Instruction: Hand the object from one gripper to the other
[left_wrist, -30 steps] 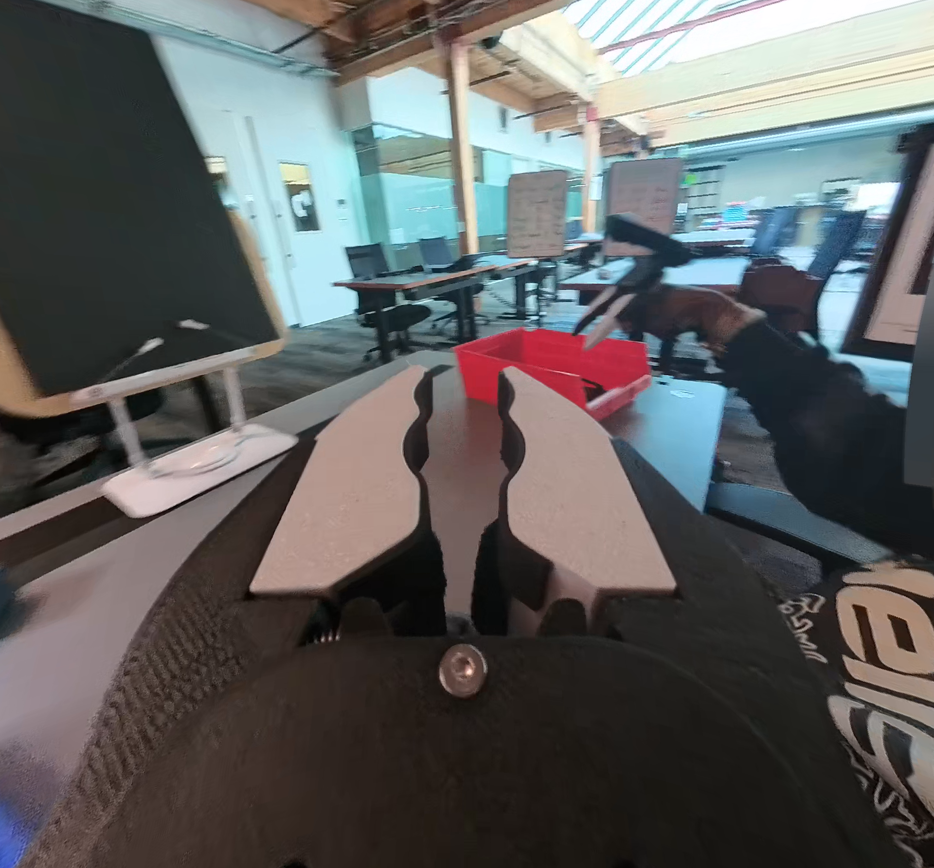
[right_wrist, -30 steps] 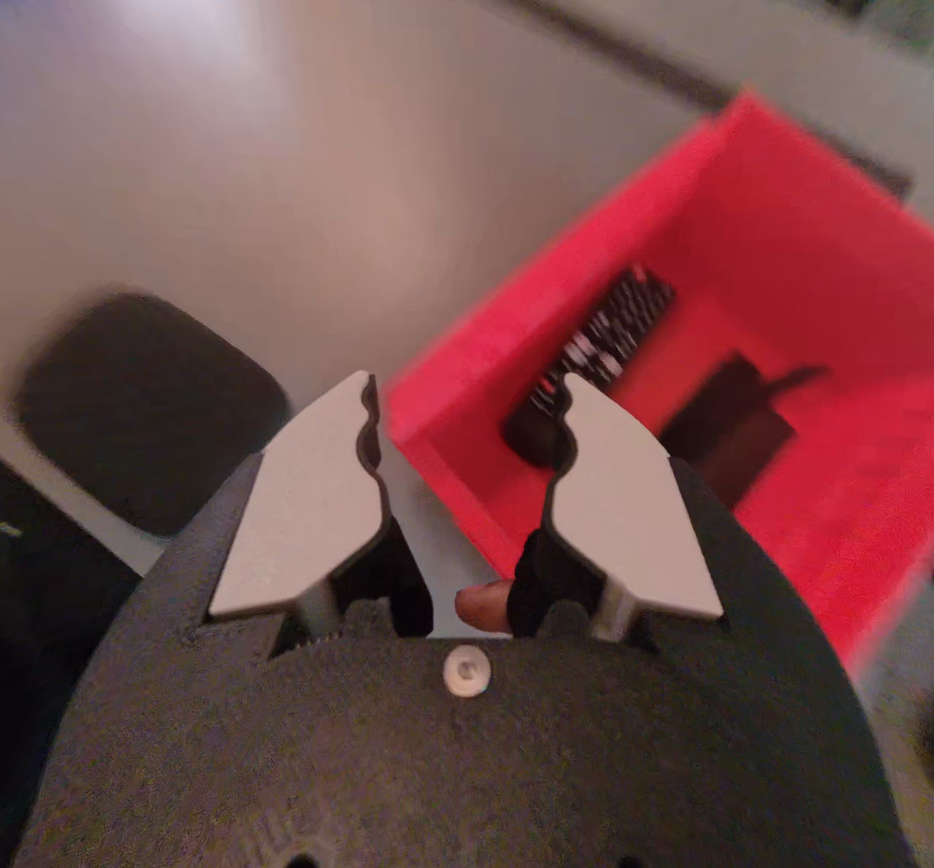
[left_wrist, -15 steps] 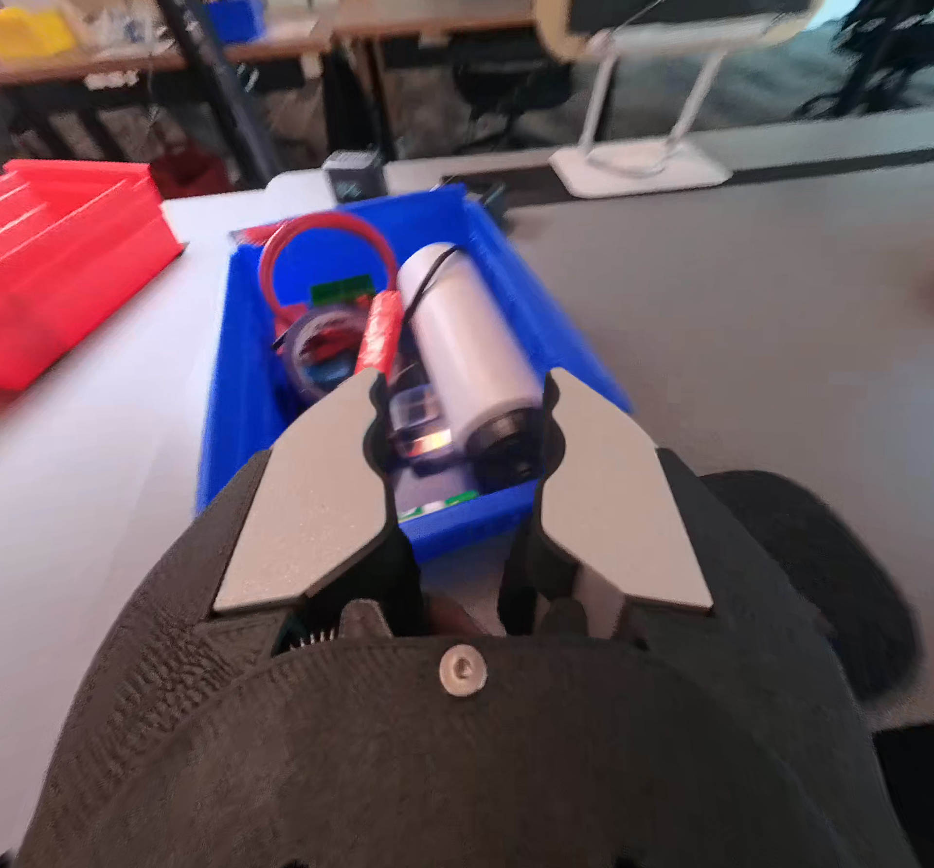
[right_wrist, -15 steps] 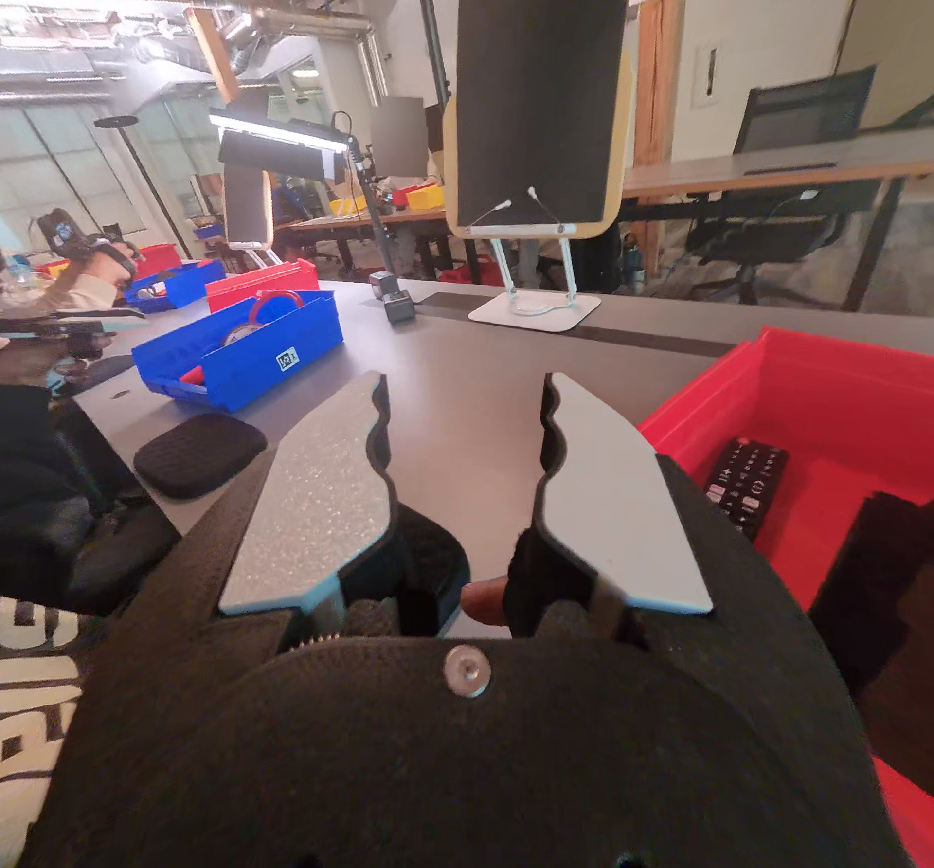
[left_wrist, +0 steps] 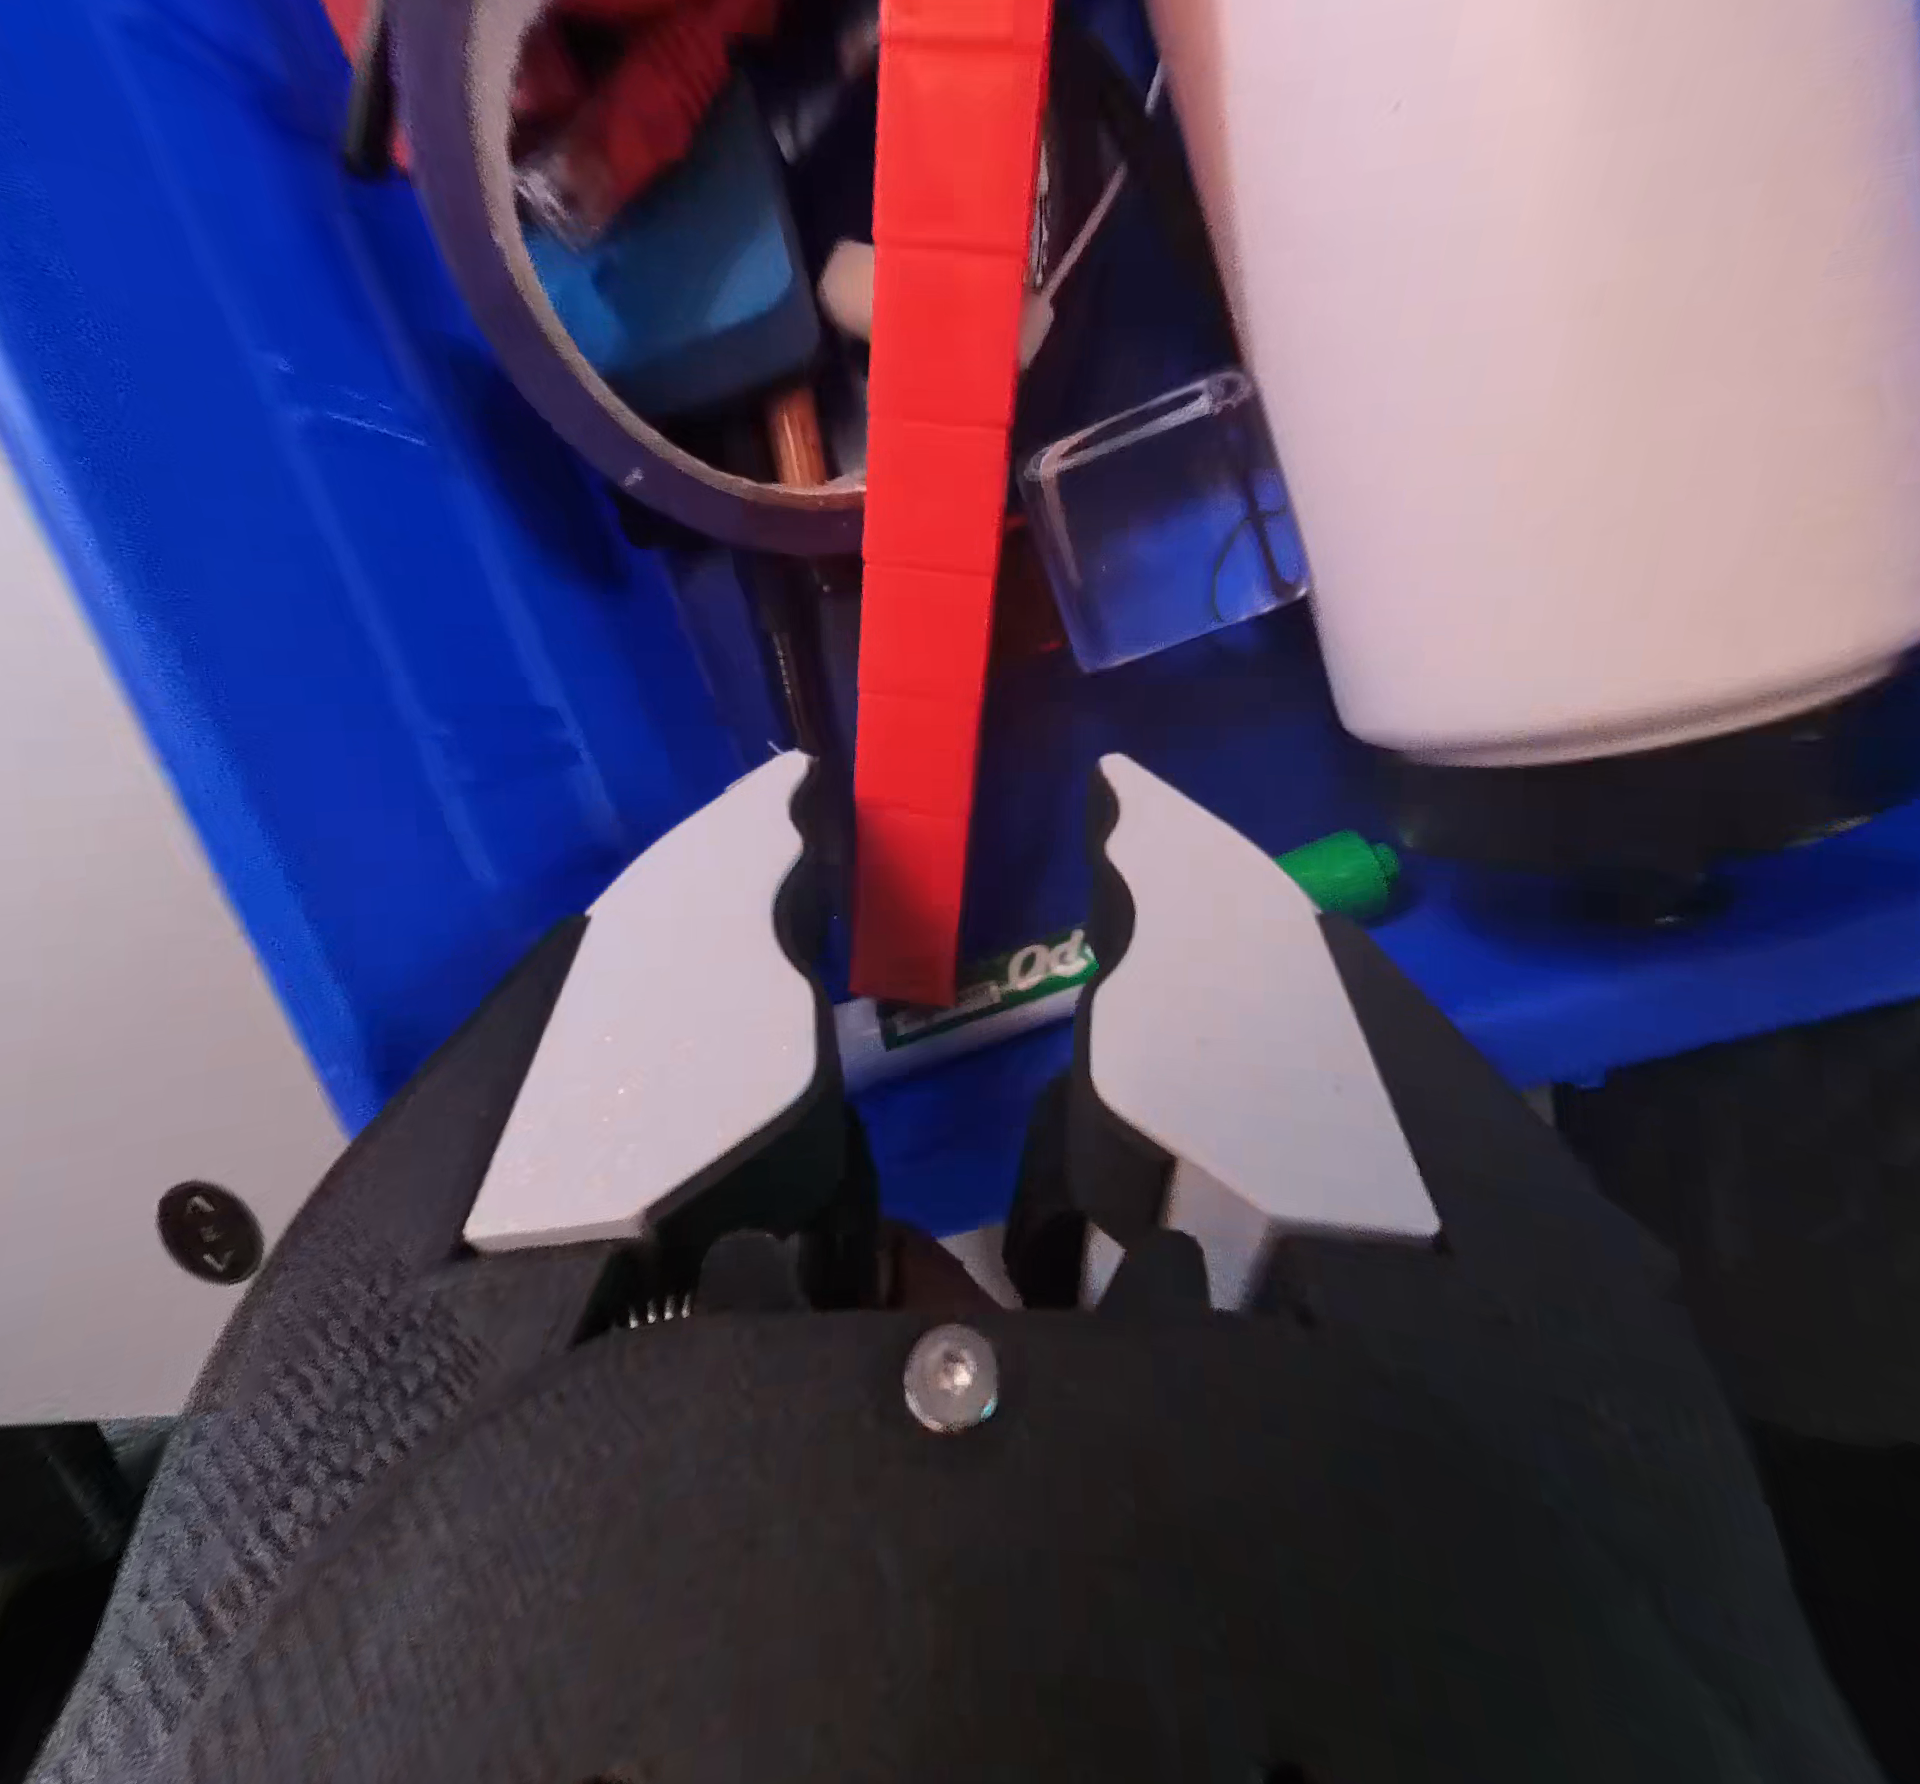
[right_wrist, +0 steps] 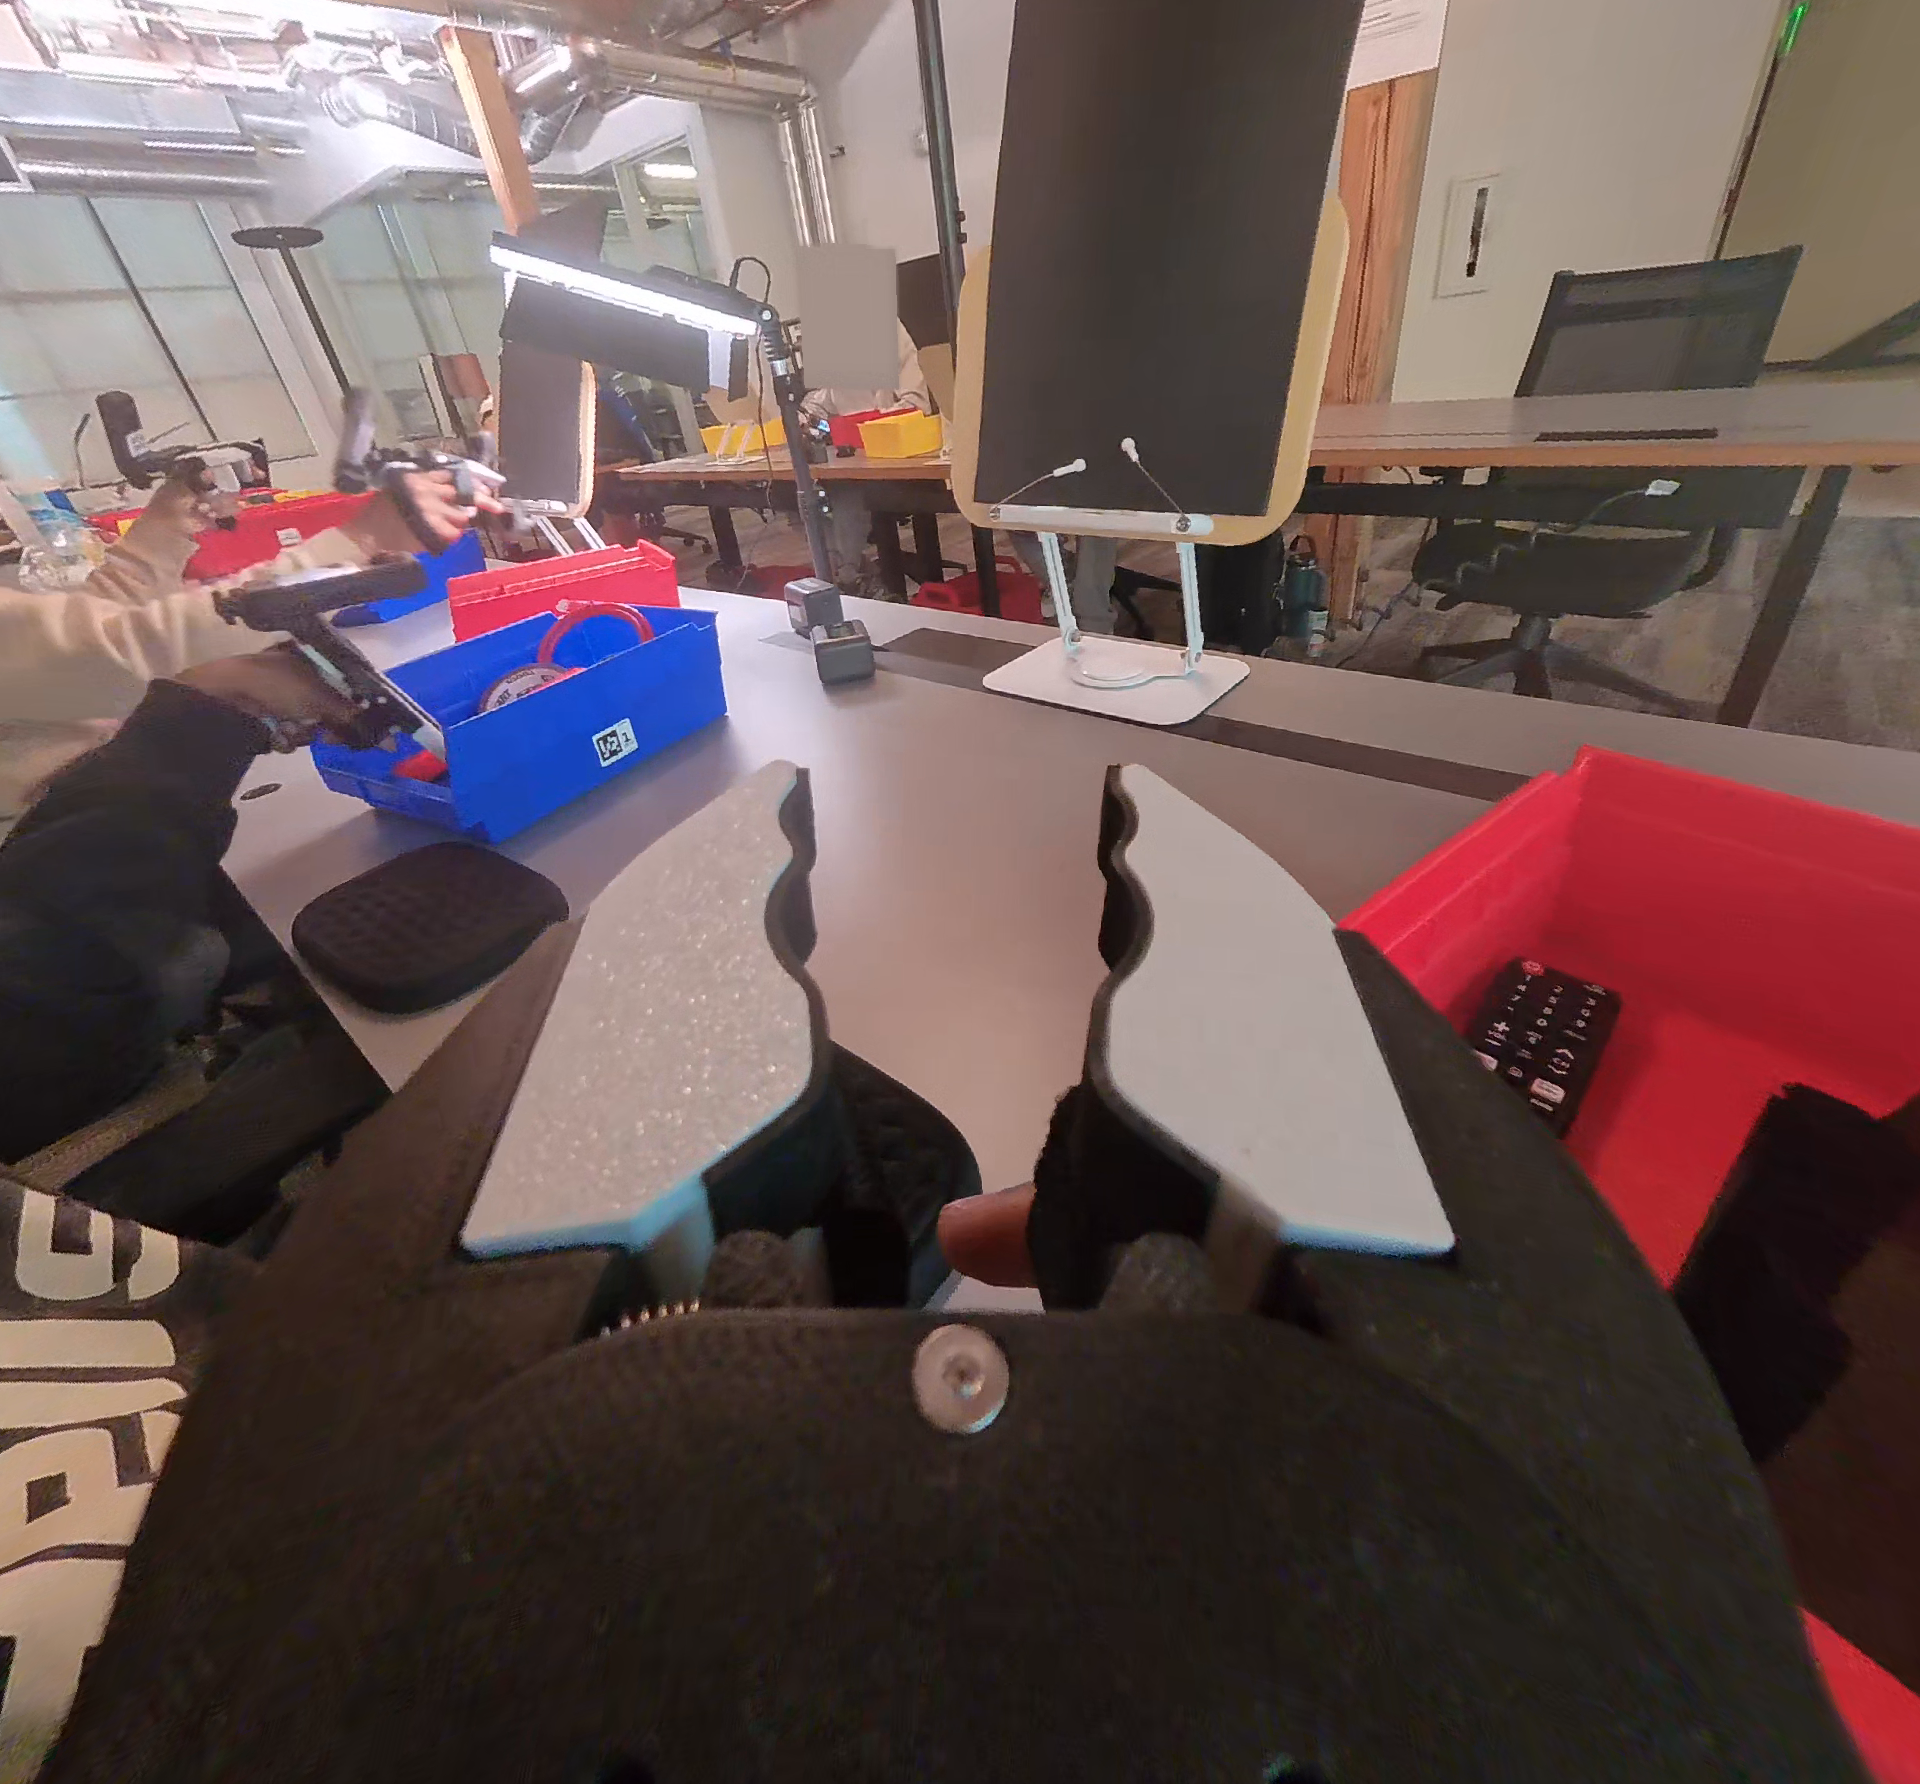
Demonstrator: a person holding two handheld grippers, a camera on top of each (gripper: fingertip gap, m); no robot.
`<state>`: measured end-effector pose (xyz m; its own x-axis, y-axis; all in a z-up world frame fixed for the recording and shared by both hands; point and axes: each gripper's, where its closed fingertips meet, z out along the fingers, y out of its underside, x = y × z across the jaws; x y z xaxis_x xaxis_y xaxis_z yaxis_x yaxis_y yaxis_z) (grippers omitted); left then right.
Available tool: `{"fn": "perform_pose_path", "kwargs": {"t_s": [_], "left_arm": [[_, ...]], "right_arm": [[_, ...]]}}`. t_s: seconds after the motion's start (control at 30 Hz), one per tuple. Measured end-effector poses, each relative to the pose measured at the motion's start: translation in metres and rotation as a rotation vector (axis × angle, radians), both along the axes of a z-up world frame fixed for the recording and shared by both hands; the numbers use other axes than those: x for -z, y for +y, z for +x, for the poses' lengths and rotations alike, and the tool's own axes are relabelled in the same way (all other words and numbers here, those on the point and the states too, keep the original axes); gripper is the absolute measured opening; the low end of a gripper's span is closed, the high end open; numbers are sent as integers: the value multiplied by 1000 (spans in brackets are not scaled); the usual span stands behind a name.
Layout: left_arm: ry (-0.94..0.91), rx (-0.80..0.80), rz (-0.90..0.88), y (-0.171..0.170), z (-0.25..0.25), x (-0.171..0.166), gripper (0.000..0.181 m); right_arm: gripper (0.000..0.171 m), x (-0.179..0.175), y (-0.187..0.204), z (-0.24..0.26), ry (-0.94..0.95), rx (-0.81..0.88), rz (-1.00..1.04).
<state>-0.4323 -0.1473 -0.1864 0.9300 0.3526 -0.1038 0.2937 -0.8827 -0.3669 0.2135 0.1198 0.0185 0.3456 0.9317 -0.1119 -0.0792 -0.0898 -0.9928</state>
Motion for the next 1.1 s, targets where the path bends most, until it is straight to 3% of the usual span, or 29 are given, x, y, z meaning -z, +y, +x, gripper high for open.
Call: {"fn": "perform_pose_path", "kwargs": {"t_s": [0.2, 0.3, 0.5, 0.63, 0.73, 0.9, 1.1], "left_arm": [[36, 12, -45, 0, -8, 17, 24], [54, 10, 22, 3, -5, 10, 23], [163, 19, 299, 13, 6, -46, 23], [206, 94, 621, 33, 31, -101, 22], [127, 263, 1000, 57, 85, -156, 22], [-216, 627, 1545, 76, 223, -232, 22], [-741, 930, 1678, 90, 381, -241, 22]], "right_arm": [[52, 1, 0, -2, -13, 3, 9], [51, 1, 0, -3, -18, 7, 16], [49, 3, 0, -10, -28, -2, 19], [49, 5, -5, -18, -44, -19, 25], [47, 4, -16, -32, -43, -69, 32], [47, 2, -54, -71, -38, -237, 54], [47, -1, -125, -128, 39, -512, 79]]}}
